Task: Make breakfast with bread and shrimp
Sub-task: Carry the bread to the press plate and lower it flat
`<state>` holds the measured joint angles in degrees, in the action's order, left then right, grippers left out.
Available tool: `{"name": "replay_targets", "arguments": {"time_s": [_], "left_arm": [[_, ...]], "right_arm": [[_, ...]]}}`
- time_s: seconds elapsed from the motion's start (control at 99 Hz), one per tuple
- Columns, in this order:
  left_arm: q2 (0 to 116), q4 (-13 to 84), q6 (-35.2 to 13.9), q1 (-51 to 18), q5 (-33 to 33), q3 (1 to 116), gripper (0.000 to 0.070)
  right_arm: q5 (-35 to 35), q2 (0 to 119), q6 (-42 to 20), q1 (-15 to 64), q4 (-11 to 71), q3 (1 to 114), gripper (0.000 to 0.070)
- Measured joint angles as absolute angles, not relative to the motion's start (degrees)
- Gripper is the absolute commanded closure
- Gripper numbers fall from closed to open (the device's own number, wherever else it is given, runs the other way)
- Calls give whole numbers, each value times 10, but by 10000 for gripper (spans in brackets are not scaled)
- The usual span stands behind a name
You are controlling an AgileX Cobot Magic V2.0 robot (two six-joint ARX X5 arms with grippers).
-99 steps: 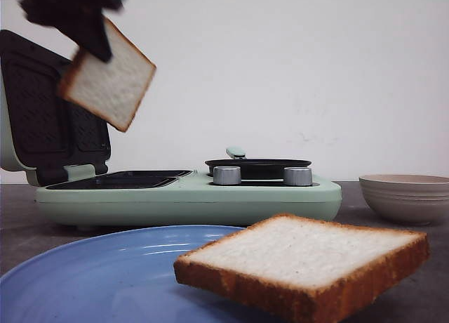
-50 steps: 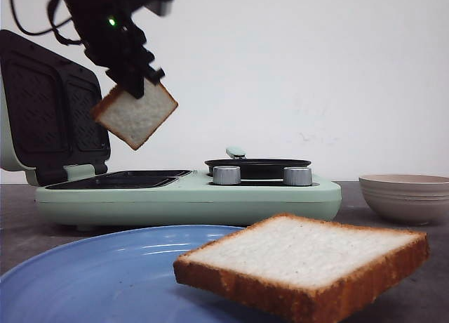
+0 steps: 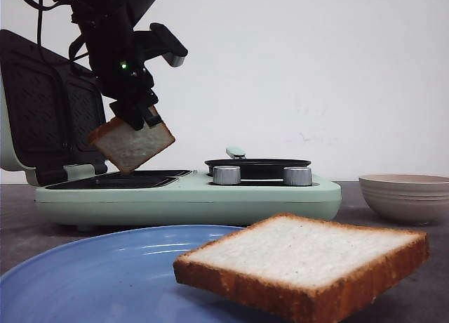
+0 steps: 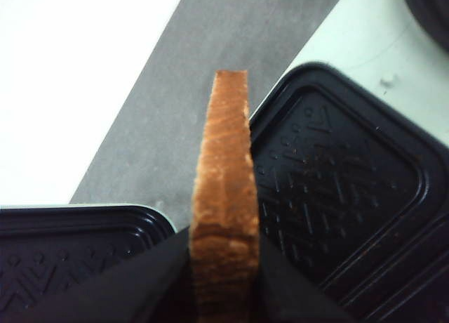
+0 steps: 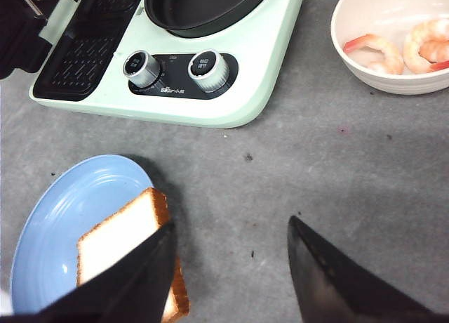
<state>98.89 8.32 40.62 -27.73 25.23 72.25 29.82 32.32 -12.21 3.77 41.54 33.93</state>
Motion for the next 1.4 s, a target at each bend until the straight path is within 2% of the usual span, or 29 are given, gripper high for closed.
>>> {"name": "replay_targets", "arguments": {"time_s": [0.98, 1.081, 1.263, 1.333, 1.404], "left_arm": [[995, 78, 410, -259, 206, 722, 691], [995, 93, 410, -259, 194, 722, 609], [995, 118, 410, -259, 180, 722, 381], [995, 117, 410, -259, 179, 722, 333], [995, 117, 410, -259, 178, 722, 331]], "right_arm": [[298, 323, -122, 38, 417, 339, 397], [298, 323, -122, 38, 418, 339, 397], [298, 323, -120, 38, 418, 339, 397], [298, 323, -119, 38, 418, 339, 397], [298, 323, -119, 38, 418, 339, 397]]}}
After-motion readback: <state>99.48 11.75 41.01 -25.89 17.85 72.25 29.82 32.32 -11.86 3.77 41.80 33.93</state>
